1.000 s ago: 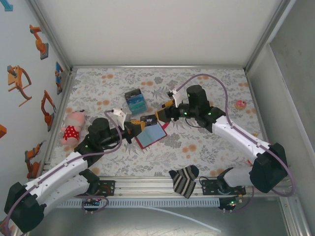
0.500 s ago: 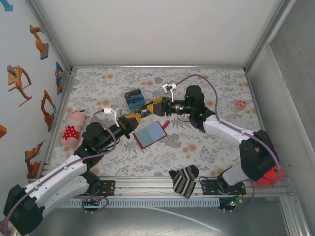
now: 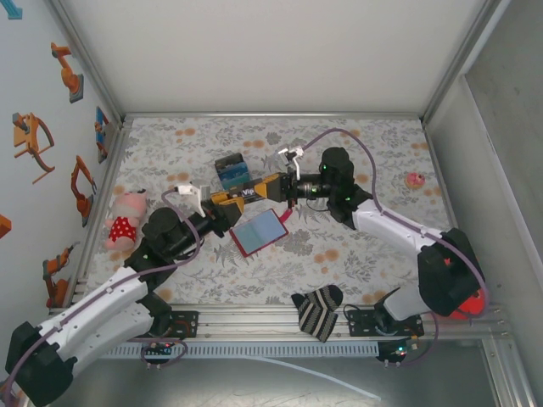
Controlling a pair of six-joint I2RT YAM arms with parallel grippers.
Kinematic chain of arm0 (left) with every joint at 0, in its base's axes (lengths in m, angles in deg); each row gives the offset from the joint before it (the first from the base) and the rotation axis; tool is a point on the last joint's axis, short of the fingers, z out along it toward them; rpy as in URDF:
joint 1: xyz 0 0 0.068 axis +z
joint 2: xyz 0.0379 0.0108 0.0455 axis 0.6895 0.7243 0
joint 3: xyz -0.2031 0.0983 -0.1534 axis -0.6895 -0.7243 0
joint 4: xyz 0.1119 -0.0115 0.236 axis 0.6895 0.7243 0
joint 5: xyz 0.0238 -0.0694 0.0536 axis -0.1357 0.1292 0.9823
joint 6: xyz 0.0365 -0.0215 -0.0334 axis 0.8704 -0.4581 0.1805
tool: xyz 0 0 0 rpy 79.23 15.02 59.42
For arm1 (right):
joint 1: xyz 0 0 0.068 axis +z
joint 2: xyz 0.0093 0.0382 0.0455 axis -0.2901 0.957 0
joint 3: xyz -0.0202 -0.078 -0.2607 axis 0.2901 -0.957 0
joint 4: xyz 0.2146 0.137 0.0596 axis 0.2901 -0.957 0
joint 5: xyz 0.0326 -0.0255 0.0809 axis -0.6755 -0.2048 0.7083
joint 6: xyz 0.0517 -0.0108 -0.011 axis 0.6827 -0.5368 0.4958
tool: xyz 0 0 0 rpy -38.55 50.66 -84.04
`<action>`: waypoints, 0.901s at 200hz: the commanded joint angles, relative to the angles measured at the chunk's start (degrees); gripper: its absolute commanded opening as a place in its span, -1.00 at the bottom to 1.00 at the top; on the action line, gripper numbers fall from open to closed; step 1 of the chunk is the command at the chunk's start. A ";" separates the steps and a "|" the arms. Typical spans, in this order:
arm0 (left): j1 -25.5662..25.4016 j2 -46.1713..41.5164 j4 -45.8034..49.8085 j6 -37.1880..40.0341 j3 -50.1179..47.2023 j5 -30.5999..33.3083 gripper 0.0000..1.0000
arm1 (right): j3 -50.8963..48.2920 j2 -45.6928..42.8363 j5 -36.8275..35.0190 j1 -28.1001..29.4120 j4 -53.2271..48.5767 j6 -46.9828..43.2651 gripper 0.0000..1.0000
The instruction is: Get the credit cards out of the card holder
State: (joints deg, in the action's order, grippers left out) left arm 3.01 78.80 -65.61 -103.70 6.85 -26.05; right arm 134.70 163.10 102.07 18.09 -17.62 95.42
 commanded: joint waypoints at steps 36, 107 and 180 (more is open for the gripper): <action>-0.31 -1.16 22.22 19.07 12.68 -5.13 0.53 | 4.58 -7.59 0.06 0.28 -24.32 -20.85 -1.00; -0.31 10.09 29.25 30.18 22.02 -22.35 -0.04 | 10.20 -9.37 2.55 1.34 -42.67 -34.56 -1.00; -0.28 15.92 32.51 34.05 25.48 -24.78 -1.00 | 10.87 -10.85 -5.27 1.43 -46.18 -36.72 -0.54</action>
State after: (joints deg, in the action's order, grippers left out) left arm 2.73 93.73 -34.55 -72.25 29.93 -50.15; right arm 143.51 154.64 100.47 18.90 -61.51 60.21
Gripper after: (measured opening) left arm 0.043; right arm 0.077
